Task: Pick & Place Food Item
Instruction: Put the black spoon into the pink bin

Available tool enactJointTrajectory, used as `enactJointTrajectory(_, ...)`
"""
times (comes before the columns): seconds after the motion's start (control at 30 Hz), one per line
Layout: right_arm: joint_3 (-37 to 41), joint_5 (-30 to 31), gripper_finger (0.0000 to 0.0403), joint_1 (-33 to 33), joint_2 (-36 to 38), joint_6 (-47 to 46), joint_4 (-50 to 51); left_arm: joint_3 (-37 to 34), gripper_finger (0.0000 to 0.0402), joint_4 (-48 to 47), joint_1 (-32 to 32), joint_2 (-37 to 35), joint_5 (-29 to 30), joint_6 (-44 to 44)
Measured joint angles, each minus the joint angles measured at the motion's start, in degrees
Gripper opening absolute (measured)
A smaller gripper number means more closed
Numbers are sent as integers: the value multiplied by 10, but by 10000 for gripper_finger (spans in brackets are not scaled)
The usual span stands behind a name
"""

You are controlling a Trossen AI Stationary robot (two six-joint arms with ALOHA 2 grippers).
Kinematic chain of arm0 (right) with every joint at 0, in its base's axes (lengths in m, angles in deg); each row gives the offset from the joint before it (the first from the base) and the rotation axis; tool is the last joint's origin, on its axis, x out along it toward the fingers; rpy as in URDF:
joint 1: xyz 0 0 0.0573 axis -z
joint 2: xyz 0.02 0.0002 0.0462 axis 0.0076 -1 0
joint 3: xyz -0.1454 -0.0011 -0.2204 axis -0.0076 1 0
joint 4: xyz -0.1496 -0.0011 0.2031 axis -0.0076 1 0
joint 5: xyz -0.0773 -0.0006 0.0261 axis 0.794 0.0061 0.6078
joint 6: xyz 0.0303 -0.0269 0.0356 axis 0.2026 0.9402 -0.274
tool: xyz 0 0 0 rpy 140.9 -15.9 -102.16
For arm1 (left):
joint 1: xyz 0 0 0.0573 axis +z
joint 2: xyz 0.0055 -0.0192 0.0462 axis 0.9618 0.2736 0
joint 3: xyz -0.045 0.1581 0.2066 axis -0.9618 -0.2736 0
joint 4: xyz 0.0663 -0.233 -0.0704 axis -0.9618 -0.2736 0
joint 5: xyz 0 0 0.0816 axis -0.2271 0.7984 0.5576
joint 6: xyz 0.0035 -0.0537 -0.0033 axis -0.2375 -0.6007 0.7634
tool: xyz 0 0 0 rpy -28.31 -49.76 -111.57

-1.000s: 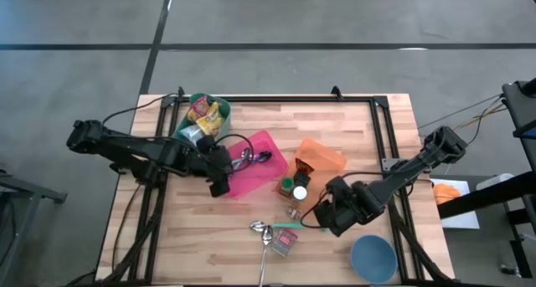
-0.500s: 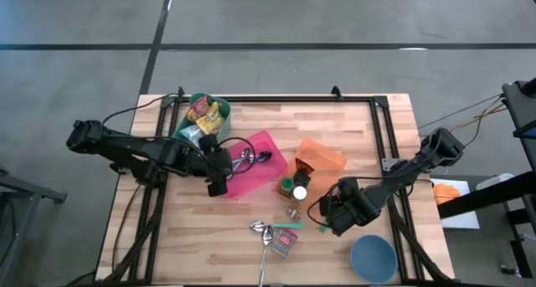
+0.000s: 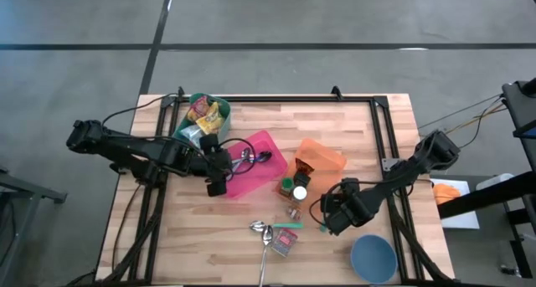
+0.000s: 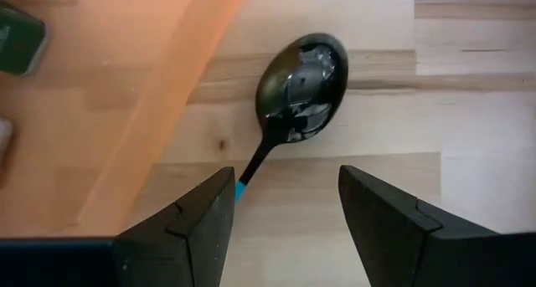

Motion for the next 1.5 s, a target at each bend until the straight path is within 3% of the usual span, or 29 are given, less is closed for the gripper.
enactJointTrajectory(0.3,48,1,210,2,-4,-19,-44,0,260,0,0,0,0,3)
enactJointTrajectory(0.77,56,5,210,26,-18,-16,-77,0,260,0,0,0,0,13)
enactJointTrajectory(1.13,56,-48,208,37,-37,-6,-86,0,260,-5,0,0,0,13)
enactJointTrajectory(1.27,56,-53,176,37,-36,-2,-86,0,260,-5,0,0,0,13)
enactJointTrajectory(1.5,56,-53,56,37,-36,7,-85,0,260,-5,0,0,0,12)
